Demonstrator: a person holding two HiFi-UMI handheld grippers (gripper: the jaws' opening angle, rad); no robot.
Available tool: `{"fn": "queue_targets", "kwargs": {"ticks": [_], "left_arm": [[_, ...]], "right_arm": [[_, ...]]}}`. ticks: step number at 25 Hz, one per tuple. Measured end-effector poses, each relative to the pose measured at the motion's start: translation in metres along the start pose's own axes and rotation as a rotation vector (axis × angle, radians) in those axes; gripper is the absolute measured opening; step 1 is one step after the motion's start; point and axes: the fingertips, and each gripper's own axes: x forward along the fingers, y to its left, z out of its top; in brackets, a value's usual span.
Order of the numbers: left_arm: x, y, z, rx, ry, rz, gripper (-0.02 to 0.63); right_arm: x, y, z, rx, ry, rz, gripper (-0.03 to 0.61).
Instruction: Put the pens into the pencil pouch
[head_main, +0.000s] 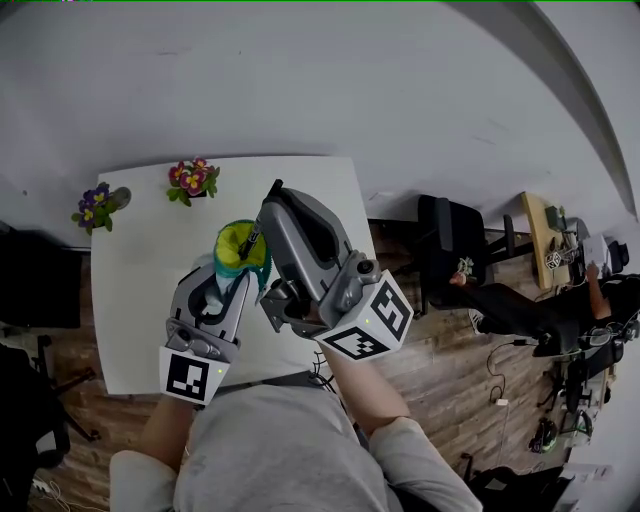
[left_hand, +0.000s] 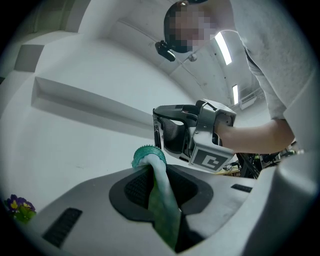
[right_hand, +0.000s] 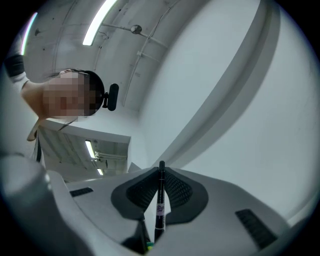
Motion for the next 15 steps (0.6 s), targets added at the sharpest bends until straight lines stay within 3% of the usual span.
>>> {"fn": "queue_targets", "kwargs": {"ticks": [15], "left_arm": [[-0.002, 0.0, 0.01, 0.006, -0.031, 0.008, 0.092]], "right_arm": [[-0.017, -0.004, -0.045, 0.011, 0.096, -0.012, 0.053]]}}
